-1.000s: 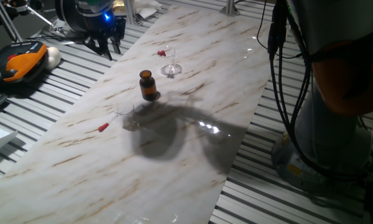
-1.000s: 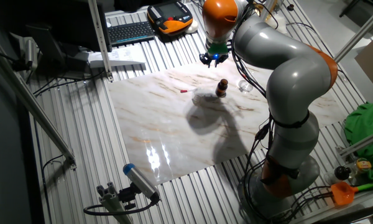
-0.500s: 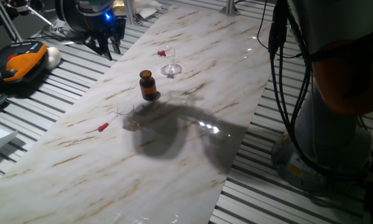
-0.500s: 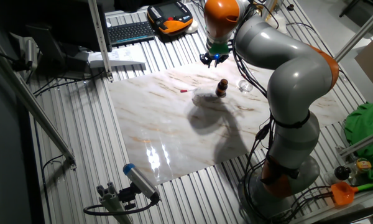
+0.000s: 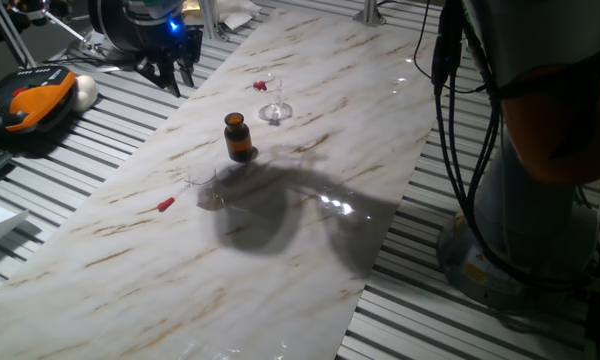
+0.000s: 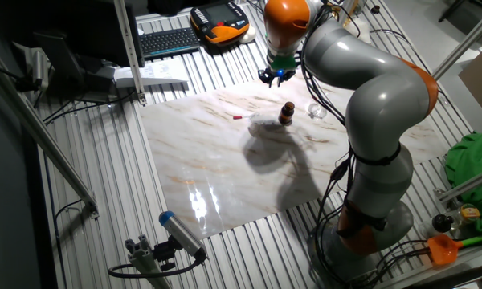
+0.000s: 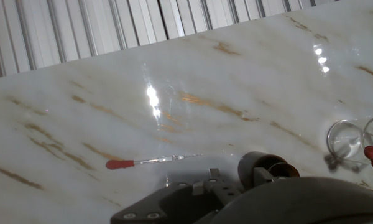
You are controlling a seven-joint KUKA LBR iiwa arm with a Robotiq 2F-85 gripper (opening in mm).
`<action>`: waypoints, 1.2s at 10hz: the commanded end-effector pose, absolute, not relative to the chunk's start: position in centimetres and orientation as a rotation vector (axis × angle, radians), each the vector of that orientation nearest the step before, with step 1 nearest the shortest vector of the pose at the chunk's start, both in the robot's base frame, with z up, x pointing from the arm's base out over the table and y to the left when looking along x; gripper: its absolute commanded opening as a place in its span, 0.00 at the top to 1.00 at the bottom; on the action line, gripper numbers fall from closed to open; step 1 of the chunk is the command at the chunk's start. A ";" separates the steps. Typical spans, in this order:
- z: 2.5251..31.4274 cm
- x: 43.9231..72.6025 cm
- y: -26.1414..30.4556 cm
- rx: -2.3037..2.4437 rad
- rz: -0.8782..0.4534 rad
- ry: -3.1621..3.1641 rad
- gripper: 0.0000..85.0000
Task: Transfer liquid using a dropper
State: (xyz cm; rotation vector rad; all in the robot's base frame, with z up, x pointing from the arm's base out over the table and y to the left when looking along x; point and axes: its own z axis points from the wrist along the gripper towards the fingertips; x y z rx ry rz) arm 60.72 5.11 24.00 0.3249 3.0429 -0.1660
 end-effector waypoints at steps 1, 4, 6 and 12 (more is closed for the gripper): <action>24.0 60.7 5.1 0.322 -0.160 3.044 0.60; 23.9 60.7 5.1 0.319 -0.125 3.050 0.60; 23.5 60.8 4.8 0.317 -0.112 3.066 0.60; 23.0 60.1 5.4 0.439 -0.084 3.095 0.60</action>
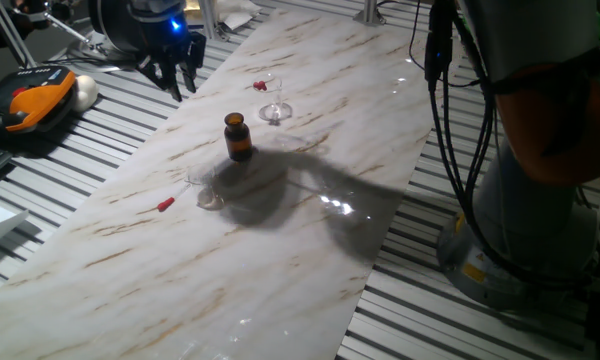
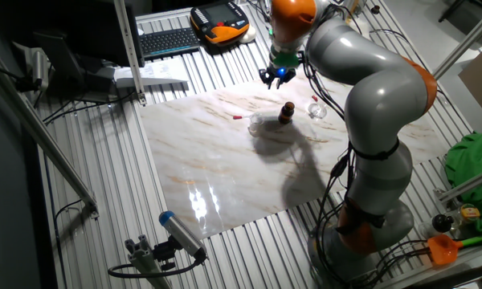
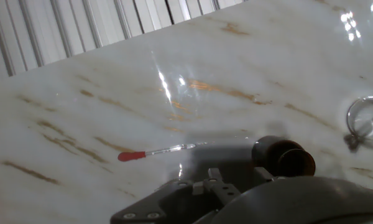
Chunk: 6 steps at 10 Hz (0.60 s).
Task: Transfer liquid using a dropper
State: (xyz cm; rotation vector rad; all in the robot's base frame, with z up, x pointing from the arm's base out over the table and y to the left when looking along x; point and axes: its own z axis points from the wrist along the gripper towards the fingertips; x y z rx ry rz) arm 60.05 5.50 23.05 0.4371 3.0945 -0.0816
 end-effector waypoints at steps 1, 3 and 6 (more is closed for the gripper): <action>23.0 59.8 5.6 0.453 -0.082 3.095 0.60; 22.8 59.7 5.8 0.493 -0.060 3.100 0.60; 22.5 59.6 6.3 0.508 -0.070 3.098 0.60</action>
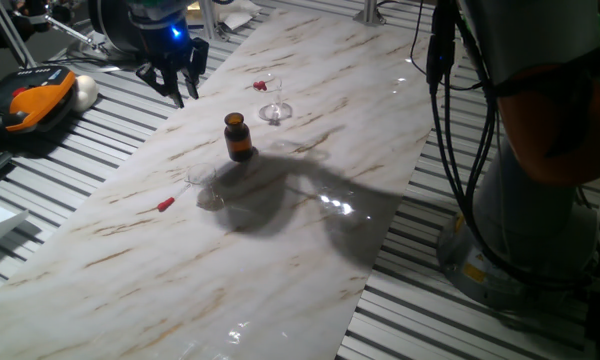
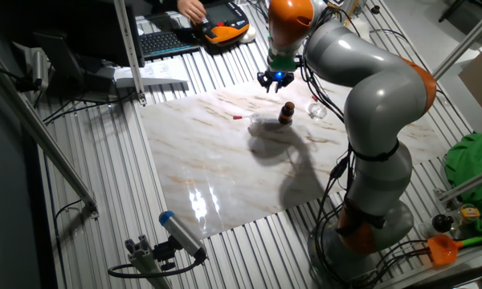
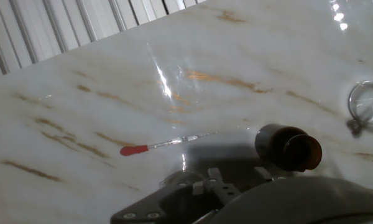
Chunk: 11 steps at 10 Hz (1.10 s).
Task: Transfer liquid using a dropper
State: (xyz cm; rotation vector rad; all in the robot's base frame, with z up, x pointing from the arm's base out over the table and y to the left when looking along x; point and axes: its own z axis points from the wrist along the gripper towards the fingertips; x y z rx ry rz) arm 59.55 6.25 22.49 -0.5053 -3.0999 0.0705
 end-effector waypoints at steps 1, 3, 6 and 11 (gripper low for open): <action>22.4 59.4 6.4 -0.498 0.082 -3.093 0.60; 22.1 59.0 6.6 -0.477 0.100 -3.080 0.60; 22.0 58.7 6.6 -0.498 0.115 -3.053 0.60; 21.2 58.8 7.1 -0.519 0.048 -3.063 0.60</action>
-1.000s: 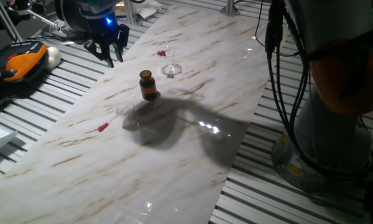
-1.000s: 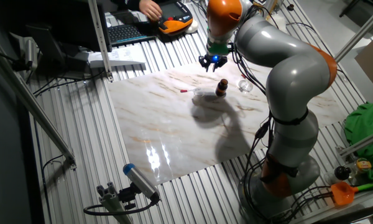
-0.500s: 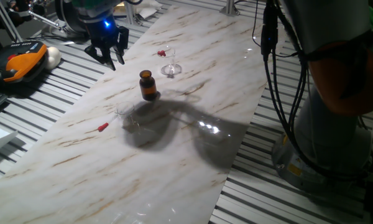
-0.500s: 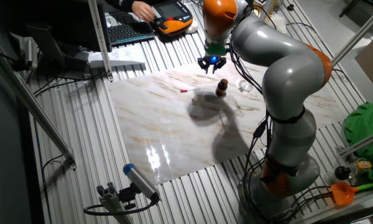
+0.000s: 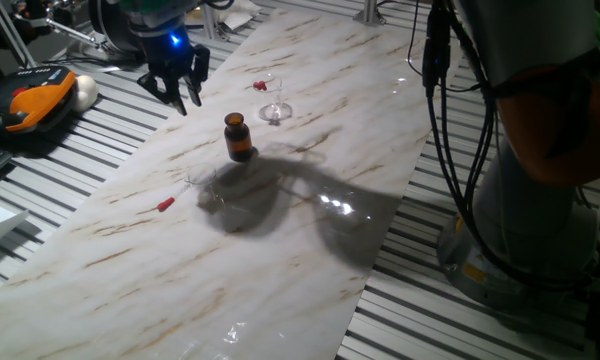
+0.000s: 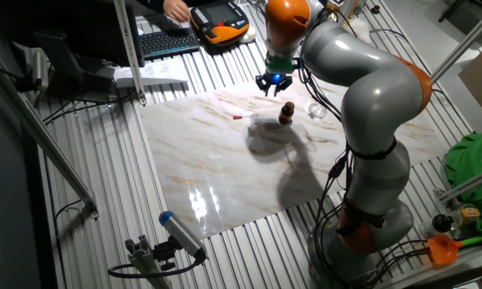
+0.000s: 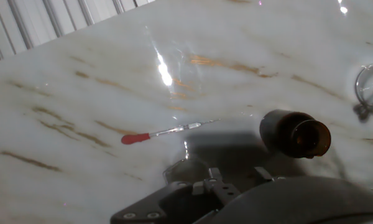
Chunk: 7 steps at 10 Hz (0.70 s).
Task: Transfer liquid using a dropper
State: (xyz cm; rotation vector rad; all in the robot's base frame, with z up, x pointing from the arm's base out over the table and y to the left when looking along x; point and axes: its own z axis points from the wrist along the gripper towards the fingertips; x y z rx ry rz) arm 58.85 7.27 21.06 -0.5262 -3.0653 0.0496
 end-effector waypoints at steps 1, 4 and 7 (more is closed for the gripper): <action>20.8 58.9 7.6 -0.549 0.048 -3.067 0.60; 20.4 59.2 9.1 -0.672 0.034 -3.048 0.60; 20.1 59.8 8.7 -0.889 0.093 -3.006 0.60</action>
